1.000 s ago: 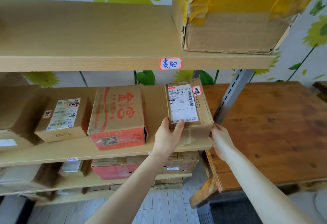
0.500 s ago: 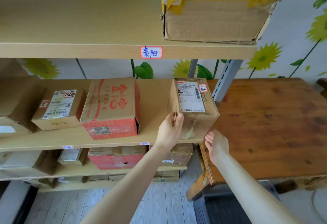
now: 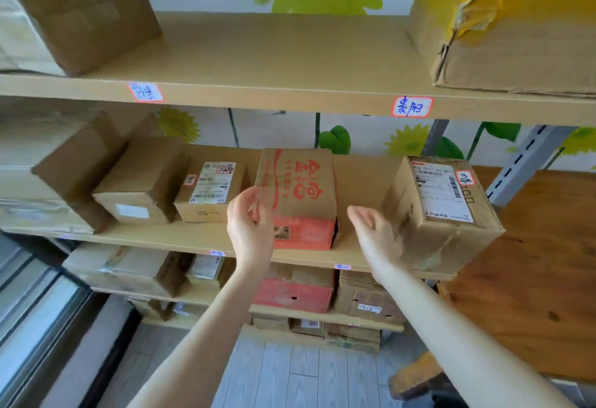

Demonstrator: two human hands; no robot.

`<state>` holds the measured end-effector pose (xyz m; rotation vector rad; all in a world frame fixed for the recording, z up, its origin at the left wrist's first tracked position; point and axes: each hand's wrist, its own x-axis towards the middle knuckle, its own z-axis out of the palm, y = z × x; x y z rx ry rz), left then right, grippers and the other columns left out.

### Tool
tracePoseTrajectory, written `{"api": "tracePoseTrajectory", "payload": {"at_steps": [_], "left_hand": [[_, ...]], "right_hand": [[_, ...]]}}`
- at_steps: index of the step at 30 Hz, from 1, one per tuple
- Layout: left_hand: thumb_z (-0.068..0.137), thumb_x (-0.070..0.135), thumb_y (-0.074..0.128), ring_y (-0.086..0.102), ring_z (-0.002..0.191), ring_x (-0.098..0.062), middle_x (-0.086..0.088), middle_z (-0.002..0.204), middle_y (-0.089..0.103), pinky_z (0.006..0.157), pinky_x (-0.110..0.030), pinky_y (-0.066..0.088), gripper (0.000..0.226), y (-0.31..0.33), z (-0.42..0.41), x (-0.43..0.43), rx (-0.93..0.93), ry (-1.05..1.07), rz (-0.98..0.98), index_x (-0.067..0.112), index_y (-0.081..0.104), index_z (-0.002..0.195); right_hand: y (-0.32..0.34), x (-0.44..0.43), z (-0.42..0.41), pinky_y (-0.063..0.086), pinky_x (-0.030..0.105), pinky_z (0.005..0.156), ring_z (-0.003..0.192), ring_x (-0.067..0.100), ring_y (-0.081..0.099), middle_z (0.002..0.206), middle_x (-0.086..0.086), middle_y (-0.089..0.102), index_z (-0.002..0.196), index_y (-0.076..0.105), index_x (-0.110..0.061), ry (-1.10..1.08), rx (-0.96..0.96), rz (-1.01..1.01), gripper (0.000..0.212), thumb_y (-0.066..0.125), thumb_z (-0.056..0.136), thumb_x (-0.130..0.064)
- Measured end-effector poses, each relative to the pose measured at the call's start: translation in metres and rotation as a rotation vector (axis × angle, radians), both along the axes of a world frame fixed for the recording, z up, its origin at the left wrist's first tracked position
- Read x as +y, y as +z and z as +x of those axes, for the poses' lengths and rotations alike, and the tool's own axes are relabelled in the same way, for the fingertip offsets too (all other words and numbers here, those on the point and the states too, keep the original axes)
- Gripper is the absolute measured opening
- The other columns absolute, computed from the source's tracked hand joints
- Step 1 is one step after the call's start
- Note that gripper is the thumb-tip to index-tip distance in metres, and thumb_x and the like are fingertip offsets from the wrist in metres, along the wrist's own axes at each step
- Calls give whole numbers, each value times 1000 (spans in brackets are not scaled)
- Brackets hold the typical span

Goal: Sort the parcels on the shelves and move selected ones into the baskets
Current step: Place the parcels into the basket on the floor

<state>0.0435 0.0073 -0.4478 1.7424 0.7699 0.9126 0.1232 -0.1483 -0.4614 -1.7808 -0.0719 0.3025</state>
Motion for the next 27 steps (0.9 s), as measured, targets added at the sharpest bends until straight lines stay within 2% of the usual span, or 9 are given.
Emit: {"api": "tracePoseTrajectory", "payload": {"at_steps": [2, 4, 6, 9, 11, 16, 22, 24, 27], "left_hand": [[94, 21, 45, 53, 104, -13, 0, 114, 58, 94, -28, 42, 30, -2, 0, 29, 83, -31, -119, 8, 55, 120], [96, 24, 39, 52, 79, -14, -5, 90, 60, 74, -27, 44, 27, -7, 3, 50, 250, -170, -203, 7, 60, 96], [98, 26, 34, 46, 66, -15, -5, 73, 52, 59, -27, 37, 32, -12, 3, 64, 349, -301, -261, 11, 53, 76], [98, 20, 38, 57, 87, -25, -14, 92, 63, 78, -33, 46, 25, -23, 1, 81, 283, -410, -243, 11, 59, 90], [95, 19, 48, 59, 95, -19, -5, 99, 65, 80, -23, 46, 16, -24, -3, 89, 214, -434, -192, 13, 61, 103], [67, 55, 73, 54, 99, -5, 19, 105, 57, 91, -32, 38, 78, -14, -13, 94, 252, -578, -592, 23, 40, 130], [81, 34, 67, 65, 87, -13, -5, 104, 67, 79, -32, 51, 39, -3, -16, 98, 1, -582, -819, 15, 59, 114], [83, 40, 63, 61, 102, -15, -1, 114, 65, 90, -38, 46, 38, 1, -18, 97, 65, -655, -750, 25, 56, 118], [85, 44, 59, 62, 96, 2, 10, 112, 63, 78, -22, 49, 42, 1, -22, 84, 154, -764, -641, 35, 49, 125]], "right_hand": [[0, 23, 9, 36, 21, 95, 116, 16, 52, 132, 5, 53, 125, 51, -10, 3, 62, -15, 55, 55, 86, -48], [-5, 43, 9, 32, 31, 98, 125, 19, 44, 141, 2, 43, 137, 40, -14, 3, 142, -39, 71, 55, 83, -56], [-13, 57, 5, 34, 32, 91, 112, 16, 46, 138, 0, 46, 133, 43, -19, -44, 176, -49, 61, 55, 84, -54], [-19, 65, -2, 39, 34, 91, 103, 15, 47, 126, -2, 51, 119, 50, -26, -193, 216, 64, 38, 56, 87, -45], [-20, 63, -8, 44, 37, 91, 107, 18, 50, 122, -4, 51, 119, 50, -28, -278, 262, 145, 36, 57, 87, -43], [-27, 56, -27, 52, 38, 78, 91, 24, 63, 105, 4, 60, 127, 44, -22, -399, 324, 375, 38, 54, 91, -30], [-17, 49, -31, 47, 45, 97, 102, 27, 64, 118, 10, 64, 112, 59, -30, -231, 212, 276, 27, 44, 95, -15], [-11, 51, -30, 43, 46, 102, 105, 24, 63, 117, 10, 66, 107, 64, -26, -137, 223, 171, 20, 53, 91, -31], [-1, 55, -24, 41, 46, 102, 113, 21, 60, 121, 3, 65, 121, 59, -28, 74, 299, 206, 70, 47, 70, -74]]}}
